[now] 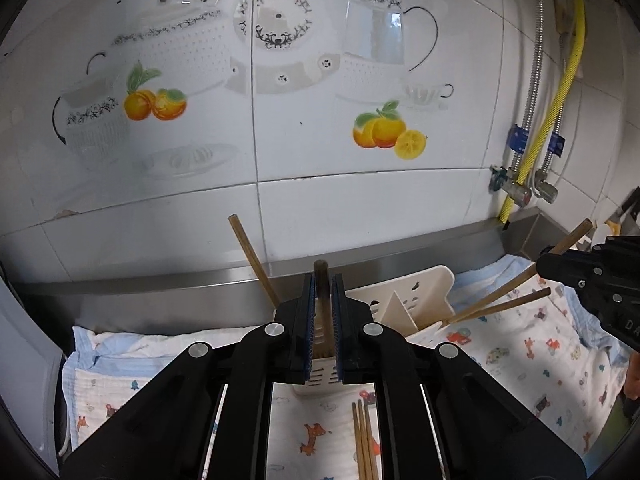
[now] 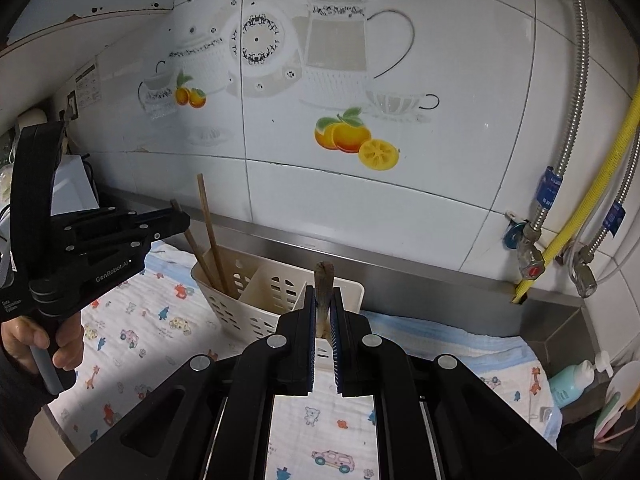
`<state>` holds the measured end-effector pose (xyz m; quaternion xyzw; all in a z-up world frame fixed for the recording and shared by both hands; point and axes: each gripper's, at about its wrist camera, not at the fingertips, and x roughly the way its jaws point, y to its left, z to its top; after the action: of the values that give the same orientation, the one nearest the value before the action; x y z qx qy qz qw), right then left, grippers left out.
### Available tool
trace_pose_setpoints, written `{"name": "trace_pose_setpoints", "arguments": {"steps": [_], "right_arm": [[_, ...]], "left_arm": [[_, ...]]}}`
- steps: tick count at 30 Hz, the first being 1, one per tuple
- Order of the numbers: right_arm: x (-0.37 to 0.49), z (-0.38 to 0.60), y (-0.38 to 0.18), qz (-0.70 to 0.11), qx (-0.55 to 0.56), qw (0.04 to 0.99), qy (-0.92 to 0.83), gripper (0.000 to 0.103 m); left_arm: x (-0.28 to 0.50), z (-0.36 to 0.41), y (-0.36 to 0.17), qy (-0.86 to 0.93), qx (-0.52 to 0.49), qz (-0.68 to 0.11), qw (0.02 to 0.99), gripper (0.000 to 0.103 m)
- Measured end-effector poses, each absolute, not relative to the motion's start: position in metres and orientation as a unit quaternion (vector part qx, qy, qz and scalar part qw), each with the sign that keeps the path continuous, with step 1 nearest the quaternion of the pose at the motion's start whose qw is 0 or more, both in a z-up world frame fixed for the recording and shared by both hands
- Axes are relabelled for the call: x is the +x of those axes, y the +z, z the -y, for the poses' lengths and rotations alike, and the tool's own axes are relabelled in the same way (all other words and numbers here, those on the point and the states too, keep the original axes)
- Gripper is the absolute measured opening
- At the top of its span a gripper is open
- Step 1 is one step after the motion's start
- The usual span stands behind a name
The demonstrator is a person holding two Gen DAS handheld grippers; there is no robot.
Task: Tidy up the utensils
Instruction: 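Lower the chopsticks into the holder and open the left gripper while the right gripper opens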
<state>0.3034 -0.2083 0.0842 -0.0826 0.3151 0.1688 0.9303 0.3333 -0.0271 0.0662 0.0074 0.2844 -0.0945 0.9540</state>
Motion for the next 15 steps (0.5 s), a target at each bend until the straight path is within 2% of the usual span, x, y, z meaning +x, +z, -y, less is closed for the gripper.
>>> {"name": "trace_pose_setpoints", "arguments": {"steps": [6,8,10,11,15], "right_arm": [[0.302,0.211,0.085,-0.308,-0.076,0.934,0.164,0.009],[0.3,0.212,0.087,-0.305,-0.074,0.935,0.164,0.013],[0.297,0.212,0.089,-0.299,-0.074,0.937,0.162,0.017],[0.294,0.213,0.09,-0.295,-0.074,0.939,0.161,0.022],[0.279,0.215,0.096,-0.281,-0.069,0.944,0.16,0.024]], "left_arm": [[0.329,0.027,0.07,-0.097,0.006,-0.279,0.955,0.009],[0.325,0.026,0.073,-0.096,0.005,-0.276,0.956,0.012],[0.319,0.023,0.077,-0.095,0.002,-0.27,0.958,0.024],[0.316,0.022,0.08,-0.095,0.0,-0.265,0.96,0.025],[0.297,0.021,0.087,-0.099,-0.001,-0.255,0.962,0.025]]}}
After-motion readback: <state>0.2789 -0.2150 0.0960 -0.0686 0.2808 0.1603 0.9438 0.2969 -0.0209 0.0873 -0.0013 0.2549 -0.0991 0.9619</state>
